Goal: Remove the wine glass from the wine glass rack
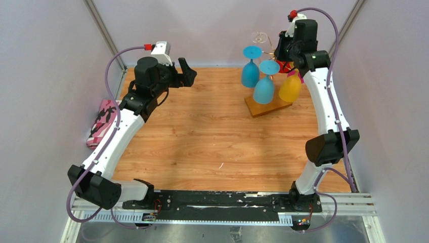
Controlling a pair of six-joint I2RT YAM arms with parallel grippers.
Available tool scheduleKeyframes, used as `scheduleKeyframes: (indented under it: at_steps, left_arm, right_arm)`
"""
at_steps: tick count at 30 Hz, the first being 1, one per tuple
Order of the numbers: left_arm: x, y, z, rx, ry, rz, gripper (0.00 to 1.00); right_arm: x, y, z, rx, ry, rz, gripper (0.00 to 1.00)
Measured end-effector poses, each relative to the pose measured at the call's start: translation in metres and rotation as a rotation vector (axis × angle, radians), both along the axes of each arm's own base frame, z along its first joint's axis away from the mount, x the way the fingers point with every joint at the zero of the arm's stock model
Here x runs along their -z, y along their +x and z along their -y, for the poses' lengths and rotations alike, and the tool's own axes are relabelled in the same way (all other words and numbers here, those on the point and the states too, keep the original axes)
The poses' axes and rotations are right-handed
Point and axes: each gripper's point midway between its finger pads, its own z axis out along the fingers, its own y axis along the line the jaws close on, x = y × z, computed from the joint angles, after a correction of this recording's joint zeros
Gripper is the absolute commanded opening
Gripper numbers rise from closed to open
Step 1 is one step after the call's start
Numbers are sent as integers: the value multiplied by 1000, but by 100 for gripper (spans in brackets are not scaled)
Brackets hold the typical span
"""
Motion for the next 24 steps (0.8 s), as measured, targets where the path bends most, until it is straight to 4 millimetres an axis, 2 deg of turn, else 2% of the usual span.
scheduleKeyframes:
  at_steps: [13, 24]
  left_arm:
    - [1, 0, 1, 7, -1, 0, 93]
    - [10, 5, 5, 15, 4, -20, 93]
  right_arm:
    - [0, 2, 0, 10, 6, -6, 0]
    - [6, 14, 20, 119, -39, 33, 0]
